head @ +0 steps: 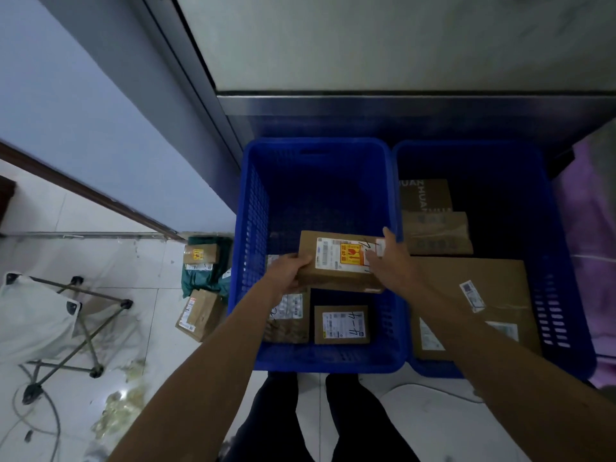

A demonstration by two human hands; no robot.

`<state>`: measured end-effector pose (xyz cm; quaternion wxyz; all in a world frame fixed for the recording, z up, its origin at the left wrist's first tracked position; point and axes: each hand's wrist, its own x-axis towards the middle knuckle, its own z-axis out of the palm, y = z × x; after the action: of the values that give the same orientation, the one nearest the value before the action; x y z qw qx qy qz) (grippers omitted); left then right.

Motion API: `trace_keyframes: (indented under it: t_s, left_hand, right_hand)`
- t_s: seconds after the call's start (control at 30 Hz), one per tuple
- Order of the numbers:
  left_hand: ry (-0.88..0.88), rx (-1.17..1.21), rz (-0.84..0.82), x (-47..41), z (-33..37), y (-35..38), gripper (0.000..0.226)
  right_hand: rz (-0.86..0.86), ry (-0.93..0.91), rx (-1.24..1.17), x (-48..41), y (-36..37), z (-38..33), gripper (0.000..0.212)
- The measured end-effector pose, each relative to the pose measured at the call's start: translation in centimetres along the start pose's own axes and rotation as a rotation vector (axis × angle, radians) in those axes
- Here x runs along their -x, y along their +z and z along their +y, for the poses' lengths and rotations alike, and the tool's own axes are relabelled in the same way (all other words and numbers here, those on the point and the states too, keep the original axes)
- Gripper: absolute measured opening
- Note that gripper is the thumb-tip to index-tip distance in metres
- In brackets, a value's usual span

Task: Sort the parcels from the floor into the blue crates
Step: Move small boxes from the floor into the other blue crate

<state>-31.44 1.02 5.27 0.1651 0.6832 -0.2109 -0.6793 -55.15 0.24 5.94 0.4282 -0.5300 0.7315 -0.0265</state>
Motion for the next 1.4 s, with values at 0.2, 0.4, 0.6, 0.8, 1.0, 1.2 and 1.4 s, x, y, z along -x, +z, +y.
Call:
trace_keyframes:
  t_s: [0.2, 0.4, 0.6, 0.8, 1.0, 1.2, 1.4]
  left_hand:
    - [0.053, -0.193, 0.042, -6.9, -3.3, -0.6, 0.036]
    - [0.03, -0.4, 0.061, -13.9, -7.5, -0.9, 0.034]
    - [0.014, -0.489, 0.017, -17.5, -11.3, 0.9, 0.035]
    - [0.06, -0.7, 0.037, -19.1, -12.4, 1.8, 0.038]
    - [0.096, -0.82, 0.087, -21.1, -13.8, 2.2, 0.038]
    - [0.152, -1.186, 0.16, -22.6, -12.6, 3.6, 0.026]
    - [0.403, -1.513, 0.171, -24.7, -12.4, 4.9, 0.06]
  right_hand:
    - [-0.012, -0.014, 0.279, -4.2, 4.7, 1.7, 0.071]
    - [-0.043, -0.038, 0.436, -8.9, 9.0, 4.1, 0.063]
    - [-0.065, -0.034, 0.565, -11.8, 11.3, 7.1, 0.063]
    - [-0.159, 0.01, 0.719, -13.2, 13.7, 8.6, 0.061]
    - [-0.207, 0.071, 0.819, -14.6, 15.4, 8.7, 0.057]
    - [-0.355, 0.024, 0.691, -16.2, 17.6, 10.8, 0.056]
    - [-0.331, -0.007, 0.69, -17.0, 18.6, 12.0, 0.062]
